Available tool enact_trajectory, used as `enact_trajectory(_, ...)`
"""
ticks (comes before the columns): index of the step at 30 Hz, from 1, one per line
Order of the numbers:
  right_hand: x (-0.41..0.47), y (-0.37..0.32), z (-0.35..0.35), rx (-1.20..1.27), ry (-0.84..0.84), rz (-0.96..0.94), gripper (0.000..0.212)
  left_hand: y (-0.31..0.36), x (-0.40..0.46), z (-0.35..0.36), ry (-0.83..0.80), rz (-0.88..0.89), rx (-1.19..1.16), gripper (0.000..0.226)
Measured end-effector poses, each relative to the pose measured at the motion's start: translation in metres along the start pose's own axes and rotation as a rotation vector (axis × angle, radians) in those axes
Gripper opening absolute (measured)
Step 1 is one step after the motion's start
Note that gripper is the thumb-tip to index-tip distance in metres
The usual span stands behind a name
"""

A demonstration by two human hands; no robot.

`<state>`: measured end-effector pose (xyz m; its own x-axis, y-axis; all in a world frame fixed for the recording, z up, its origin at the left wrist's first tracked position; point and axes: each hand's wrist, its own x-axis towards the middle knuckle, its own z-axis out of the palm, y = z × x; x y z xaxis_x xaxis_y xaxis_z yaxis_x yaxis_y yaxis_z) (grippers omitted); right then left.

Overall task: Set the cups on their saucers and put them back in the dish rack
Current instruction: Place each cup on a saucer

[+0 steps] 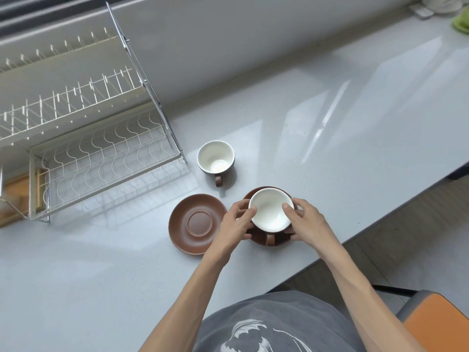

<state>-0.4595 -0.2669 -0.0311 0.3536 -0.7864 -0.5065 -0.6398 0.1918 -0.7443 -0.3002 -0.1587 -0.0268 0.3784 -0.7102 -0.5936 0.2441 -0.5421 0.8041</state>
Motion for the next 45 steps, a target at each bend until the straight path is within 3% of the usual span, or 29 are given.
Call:
enact_trajectory(10, 0.024, -0.053, -0.013, -0.668, 0.01, -0.169, 0.056, 0.032, 0.013, -0.038, 0.004, 0.066, 0.346, 0.052)
enact_trajectory(14, 0.037, -0.081, -0.003, -0.782, 0.007, -0.263, 0.054, 0.054, 0.018, -0.066, 0.063, 0.105, 0.603, 0.05)
enact_trajectory(19, 0.052, -0.108, 0.018, -0.89, 0.016, -0.391, 0.052, 0.072, 0.022, -0.091, 0.204, 0.192, 1.101, 0.048)
enact_trajectory(25, 0.068, -0.127, 0.046, -0.918, 0.082, -0.52, 0.048, 0.072, 0.039, -0.106, 0.396, 0.242, 1.321, 0.053)
enact_trajectory(31, 0.086, -0.131, 0.073, -0.823, 0.126, -0.591, 0.058, 0.06, 0.062, -0.111, 0.534, 0.315, 1.26, 0.054)
enact_trajectory(36, 0.098, -0.131, 0.09, -0.76, 0.118, -0.587, 0.062, 0.055, 0.077, -0.107, 0.569, 0.349, 1.031, 0.056)
enact_trajectory(41, 0.107, -0.134, 0.098, -0.635, 0.046, -0.475, 0.065, 0.053, 0.092, -0.099, 0.51, 0.266, 0.643, 0.06)
enact_trajectory(45, 0.114, -0.14, 0.102, -0.525, -0.044, -0.33, 0.067, 0.054, 0.098, -0.096, 0.445, 0.183, 0.533, 0.061)
